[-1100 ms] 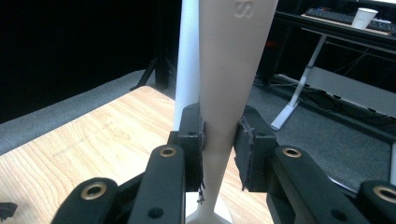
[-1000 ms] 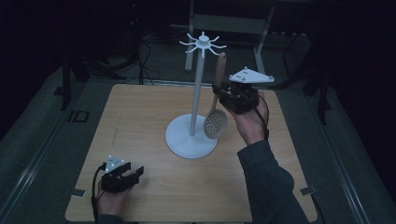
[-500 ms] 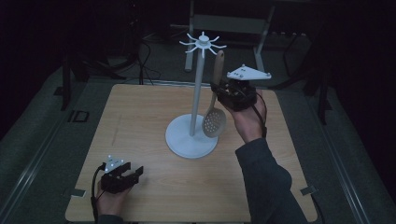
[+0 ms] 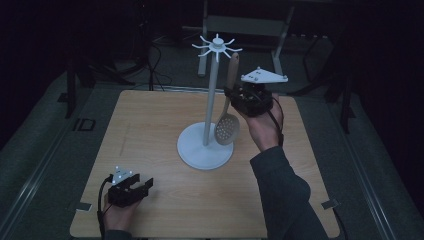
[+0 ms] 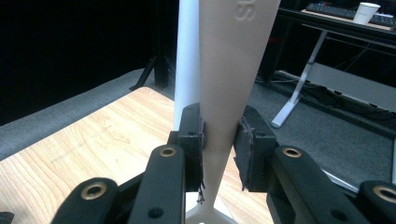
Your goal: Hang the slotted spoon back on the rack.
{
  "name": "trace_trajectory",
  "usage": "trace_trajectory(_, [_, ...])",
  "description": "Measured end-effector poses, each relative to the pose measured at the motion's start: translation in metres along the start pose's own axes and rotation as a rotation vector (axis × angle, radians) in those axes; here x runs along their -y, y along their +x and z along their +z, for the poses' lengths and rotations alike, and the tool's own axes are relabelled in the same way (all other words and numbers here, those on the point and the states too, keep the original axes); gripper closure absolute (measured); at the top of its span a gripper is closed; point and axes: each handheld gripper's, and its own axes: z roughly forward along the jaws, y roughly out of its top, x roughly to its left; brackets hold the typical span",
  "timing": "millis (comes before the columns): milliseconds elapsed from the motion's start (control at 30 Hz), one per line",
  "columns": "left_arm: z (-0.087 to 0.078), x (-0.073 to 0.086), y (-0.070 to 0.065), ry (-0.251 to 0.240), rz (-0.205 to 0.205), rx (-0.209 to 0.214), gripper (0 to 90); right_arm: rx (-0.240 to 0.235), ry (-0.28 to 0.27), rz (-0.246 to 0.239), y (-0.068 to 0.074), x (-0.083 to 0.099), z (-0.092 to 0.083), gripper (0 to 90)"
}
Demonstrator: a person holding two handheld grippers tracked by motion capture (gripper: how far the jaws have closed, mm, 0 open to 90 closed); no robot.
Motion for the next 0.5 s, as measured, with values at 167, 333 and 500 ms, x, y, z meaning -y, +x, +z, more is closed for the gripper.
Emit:
trace_trajectory(167, [0.0002,-0.0001,-0.0005,0.000,0.000,0.000,41.4,-0.002,0.000,0.008,0.0005,-0.0005,0.0015,73.7])
trace_trajectory(333, [-0.0001,0.0002,-0.0005,-0.002,-0.002,0.001,41.4,0.000,0.003,0.013,0.0012,-0.0014,0.0038,73.7])
trace_trajectory(500, [0.0001,0.0001,-0.0005,-0.003,-0.003,0.002,41.4,-0.001,0.007,0.017,0.0020,-0.0023,0.0065,73.7])
